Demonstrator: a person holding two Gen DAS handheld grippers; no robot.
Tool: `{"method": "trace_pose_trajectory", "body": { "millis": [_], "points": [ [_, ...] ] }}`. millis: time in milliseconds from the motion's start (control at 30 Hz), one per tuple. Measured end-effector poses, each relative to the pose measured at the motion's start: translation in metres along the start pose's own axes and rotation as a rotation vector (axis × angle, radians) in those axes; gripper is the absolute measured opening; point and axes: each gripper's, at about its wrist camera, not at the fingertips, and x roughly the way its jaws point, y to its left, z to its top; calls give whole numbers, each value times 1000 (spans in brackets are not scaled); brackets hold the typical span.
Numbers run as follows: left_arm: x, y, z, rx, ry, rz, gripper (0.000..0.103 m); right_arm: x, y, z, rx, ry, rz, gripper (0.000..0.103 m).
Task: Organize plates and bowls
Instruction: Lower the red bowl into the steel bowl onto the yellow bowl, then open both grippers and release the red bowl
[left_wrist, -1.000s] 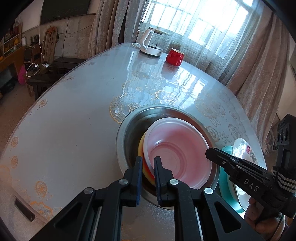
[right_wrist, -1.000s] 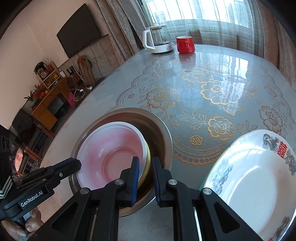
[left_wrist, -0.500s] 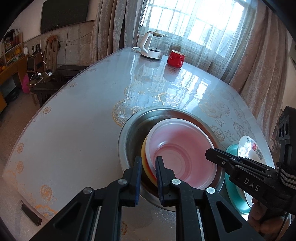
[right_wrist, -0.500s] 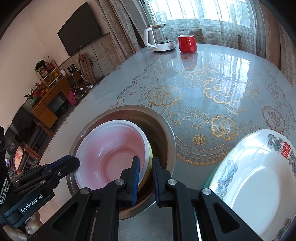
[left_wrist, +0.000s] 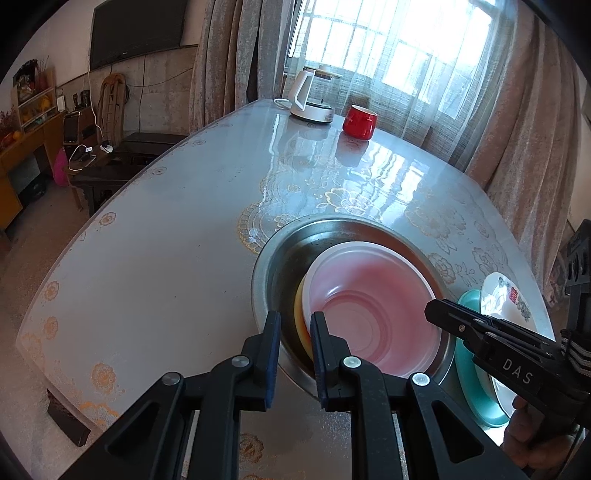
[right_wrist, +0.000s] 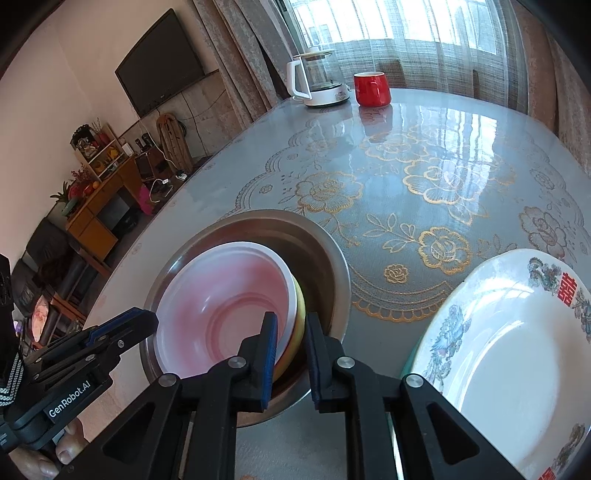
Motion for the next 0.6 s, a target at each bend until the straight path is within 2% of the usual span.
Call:
{"method": "trace_pose_trajectory", "body": {
  "millis": [367,600],
  "points": [
    [-6,8,-4,-23,-13,7,19,-8,-1,-4,4,-16,6,15],
    [-9,25,-7,-66,-19,6,20,-13,-6,-7,15,-31,15,15]
  ]
}}
